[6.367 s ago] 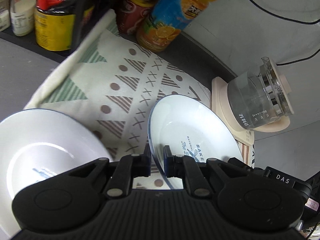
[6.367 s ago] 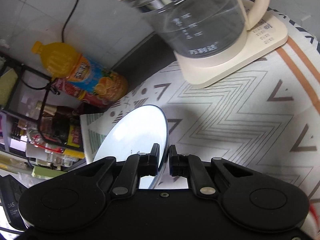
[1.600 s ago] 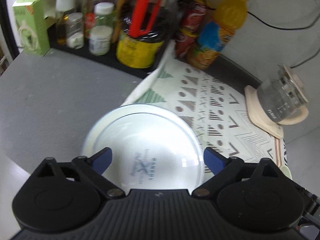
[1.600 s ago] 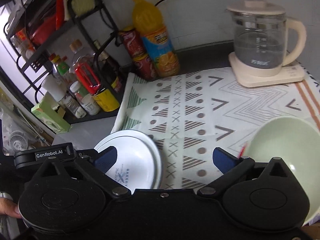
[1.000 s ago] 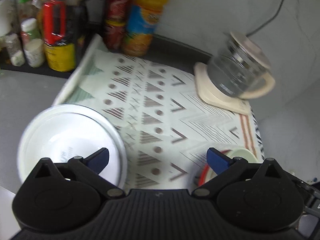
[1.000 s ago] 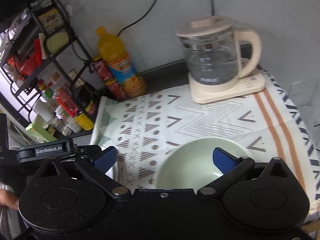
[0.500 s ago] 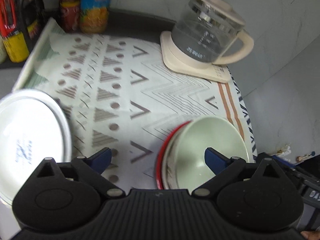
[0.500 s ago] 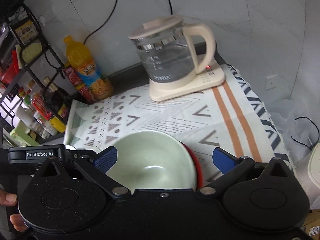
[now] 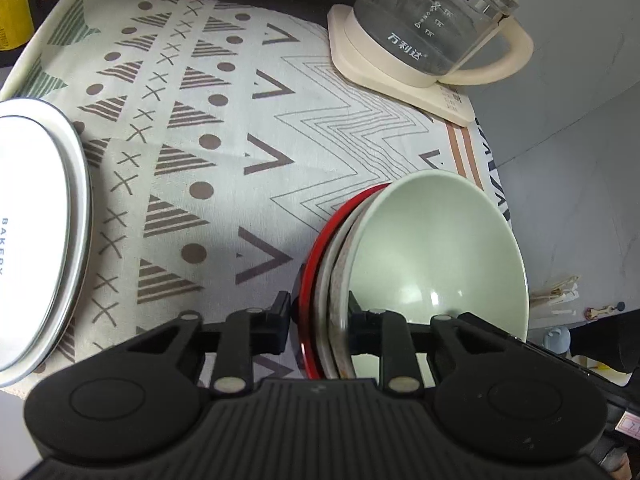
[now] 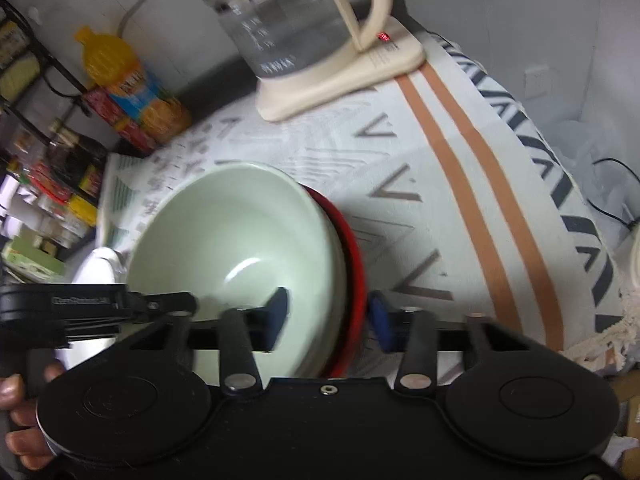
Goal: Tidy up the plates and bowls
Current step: 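Lift the red bowl with nested green bowls over the plate stack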
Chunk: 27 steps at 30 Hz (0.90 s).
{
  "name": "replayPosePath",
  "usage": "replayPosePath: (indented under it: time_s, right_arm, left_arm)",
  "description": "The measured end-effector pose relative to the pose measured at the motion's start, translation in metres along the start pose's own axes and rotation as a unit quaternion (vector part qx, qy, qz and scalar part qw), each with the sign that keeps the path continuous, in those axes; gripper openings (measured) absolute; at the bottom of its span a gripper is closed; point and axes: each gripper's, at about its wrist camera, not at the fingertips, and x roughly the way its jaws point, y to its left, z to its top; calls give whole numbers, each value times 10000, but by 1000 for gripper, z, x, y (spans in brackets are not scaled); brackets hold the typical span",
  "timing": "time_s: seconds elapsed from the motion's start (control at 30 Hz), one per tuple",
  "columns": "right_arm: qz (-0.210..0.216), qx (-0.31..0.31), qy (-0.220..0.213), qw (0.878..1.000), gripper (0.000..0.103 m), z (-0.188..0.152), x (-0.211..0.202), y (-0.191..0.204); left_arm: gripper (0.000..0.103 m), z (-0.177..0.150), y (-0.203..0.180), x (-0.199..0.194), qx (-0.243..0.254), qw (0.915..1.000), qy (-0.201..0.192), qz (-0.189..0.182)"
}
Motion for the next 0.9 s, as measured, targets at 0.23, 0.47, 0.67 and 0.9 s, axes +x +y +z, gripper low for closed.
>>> replayPosePath:
  time_s: [0.23, 0.47, 0.67, 0.9]
  right_arm:
    - [-61, -170, 2, 9998, 30, 1, 2, 1]
    - [-104, -214, 49, 9997, 30, 2, 7, 2]
    - [-179, -320, 159, 9992, 29, 0, 14, 5]
    - [-126, -146, 335, 9993, 28, -1, 8, 4]
  left_arm:
    - [24, 1, 0, 0, 38, 10000, -12, 5]
    - [24, -2, -3, 0, 126, 9999, -90, 51]
    - [23, -4, -7, -2, 127, 9997, -46, 204]
    - [23, -8, -10, -14, 145, 9993, -88, 341]
